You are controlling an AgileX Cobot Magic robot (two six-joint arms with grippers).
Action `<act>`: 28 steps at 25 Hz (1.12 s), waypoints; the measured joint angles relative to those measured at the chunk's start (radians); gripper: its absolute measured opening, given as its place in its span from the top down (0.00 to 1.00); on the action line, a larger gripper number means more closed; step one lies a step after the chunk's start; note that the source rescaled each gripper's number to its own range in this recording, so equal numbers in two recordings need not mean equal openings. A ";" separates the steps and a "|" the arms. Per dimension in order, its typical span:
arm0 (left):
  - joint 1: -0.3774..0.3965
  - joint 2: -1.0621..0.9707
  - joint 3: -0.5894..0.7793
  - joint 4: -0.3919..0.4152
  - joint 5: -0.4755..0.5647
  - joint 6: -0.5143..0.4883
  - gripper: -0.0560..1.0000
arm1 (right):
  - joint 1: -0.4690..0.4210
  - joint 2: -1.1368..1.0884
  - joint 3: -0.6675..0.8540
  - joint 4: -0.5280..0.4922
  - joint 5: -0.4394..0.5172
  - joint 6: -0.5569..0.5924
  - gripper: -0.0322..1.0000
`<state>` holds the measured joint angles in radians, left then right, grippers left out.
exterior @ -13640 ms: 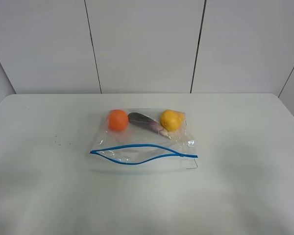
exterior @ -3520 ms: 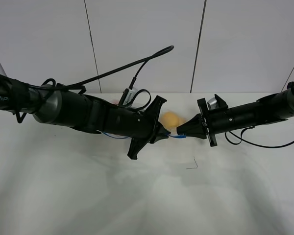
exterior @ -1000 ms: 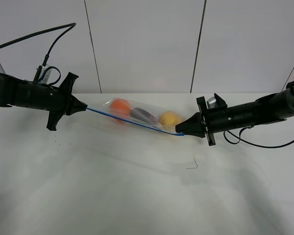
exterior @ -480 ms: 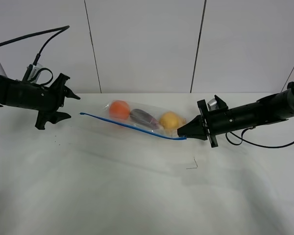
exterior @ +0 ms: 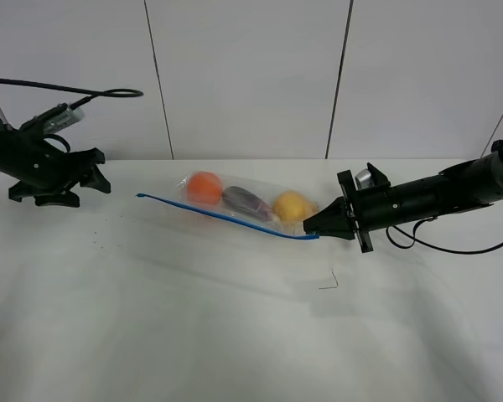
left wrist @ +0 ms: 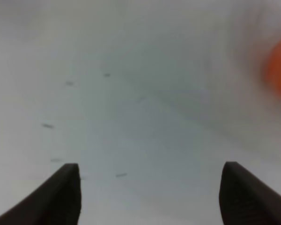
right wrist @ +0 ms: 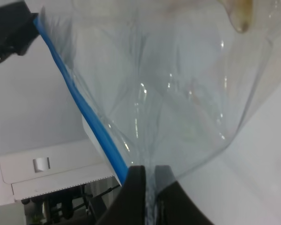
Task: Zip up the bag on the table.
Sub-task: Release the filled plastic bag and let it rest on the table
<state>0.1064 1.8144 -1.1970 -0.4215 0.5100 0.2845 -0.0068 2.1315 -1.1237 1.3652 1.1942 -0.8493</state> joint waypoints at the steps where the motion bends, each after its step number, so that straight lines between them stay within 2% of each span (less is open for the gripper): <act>1: 0.000 -0.001 -0.024 0.078 0.028 -0.005 0.03 | 0.000 0.000 0.000 0.000 0.000 0.000 0.97; 4: -0.001 -0.001 -0.074 0.252 0.128 -0.043 0.03 | 0.000 0.000 0.000 0.000 0.000 0.000 0.97; 7: -0.001 -0.001 -0.088 0.346 0.223 -0.088 0.04 | 0.000 0.000 0.000 0.000 0.000 0.000 0.97; 12: -0.007 -0.001 -0.089 0.358 0.377 -0.106 0.04 | 0.000 0.000 0.000 0.000 0.000 0.001 0.97; 16: -0.040 -0.002 -0.092 0.356 0.494 -0.108 0.04 | 0.000 0.000 0.000 0.000 0.000 0.001 0.97; 22: -0.079 -0.028 -0.095 0.351 0.545 -0.185 0.04 | 0.000 0.000 0.000 -0.001 0.000 0.001 0.97; 28: -0.079 -0.066 -0.095 0.409 0.640 -0.194 0.04 | 0.000 0.000 0.000 -0.003 0.001 0.001 0.97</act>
<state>0.0270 1.7481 -1.2917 -0.0130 1.1496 0.0908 -0.0068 2.1315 -1.1237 1.3621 1.1952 -0.8487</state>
